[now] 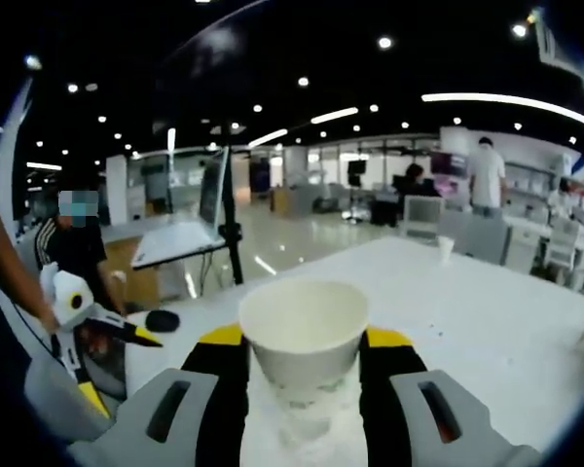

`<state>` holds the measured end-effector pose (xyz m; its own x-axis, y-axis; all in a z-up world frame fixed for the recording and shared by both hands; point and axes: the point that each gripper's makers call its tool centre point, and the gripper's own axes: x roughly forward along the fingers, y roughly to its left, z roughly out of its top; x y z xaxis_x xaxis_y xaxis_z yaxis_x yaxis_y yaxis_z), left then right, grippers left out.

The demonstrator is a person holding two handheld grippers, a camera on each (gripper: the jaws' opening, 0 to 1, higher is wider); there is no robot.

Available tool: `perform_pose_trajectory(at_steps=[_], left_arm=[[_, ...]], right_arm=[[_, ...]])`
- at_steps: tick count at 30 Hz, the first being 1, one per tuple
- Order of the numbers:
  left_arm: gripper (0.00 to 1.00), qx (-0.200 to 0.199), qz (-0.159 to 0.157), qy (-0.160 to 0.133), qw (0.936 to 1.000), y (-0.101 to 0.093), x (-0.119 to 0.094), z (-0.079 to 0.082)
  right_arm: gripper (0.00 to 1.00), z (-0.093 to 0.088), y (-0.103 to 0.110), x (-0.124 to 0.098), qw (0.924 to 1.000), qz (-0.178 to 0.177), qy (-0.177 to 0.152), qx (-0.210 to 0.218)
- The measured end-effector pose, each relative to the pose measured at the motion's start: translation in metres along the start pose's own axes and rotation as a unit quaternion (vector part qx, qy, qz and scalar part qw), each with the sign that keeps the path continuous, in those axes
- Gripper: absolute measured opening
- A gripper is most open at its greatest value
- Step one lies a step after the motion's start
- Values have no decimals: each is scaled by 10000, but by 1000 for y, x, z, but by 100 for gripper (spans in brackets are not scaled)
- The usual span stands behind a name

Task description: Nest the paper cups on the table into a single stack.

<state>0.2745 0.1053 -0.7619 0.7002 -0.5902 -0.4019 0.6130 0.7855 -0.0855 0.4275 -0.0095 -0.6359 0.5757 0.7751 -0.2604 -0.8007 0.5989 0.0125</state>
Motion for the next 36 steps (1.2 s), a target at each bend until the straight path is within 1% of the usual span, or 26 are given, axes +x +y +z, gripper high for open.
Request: perform_pose_trajectory(at_steps=[3, 4, 13, 20, 29, 32, 36], left_arm=[[100, -3, 2, -2, 10000, 0, 0, 0], [100, -6, 2, 1, 10000, 0, 0, 0], [100, -11, -2, 9, 10000, 2, 0, 1], [100, -24, 10, 5, 10000, 3, 0, 1], [99, -42, 42, -3, 10000, 4, 0, 1], [99, -40, 45, -3, 10000, 4, -1, 0], [99, -38, 42, -5, 10000, 4, -1, 0]], right_arm=[[41, 1, 4, -3, 10000, 52, -50, 53], [41, 2, 7, -5, 9999, 101, -122, 31], [41, -3, 20, -14, 9997, 185, -151, 28], [41, -1, 37, -21, 9991, 312, -297, 36], [41, -11, 52, -27, 9986, 398, -335, 78], [40, -11, 58, -29, 9980, 438, -433, 105], [40, -11, 62, -31, 9978, 470, -450, 107]])
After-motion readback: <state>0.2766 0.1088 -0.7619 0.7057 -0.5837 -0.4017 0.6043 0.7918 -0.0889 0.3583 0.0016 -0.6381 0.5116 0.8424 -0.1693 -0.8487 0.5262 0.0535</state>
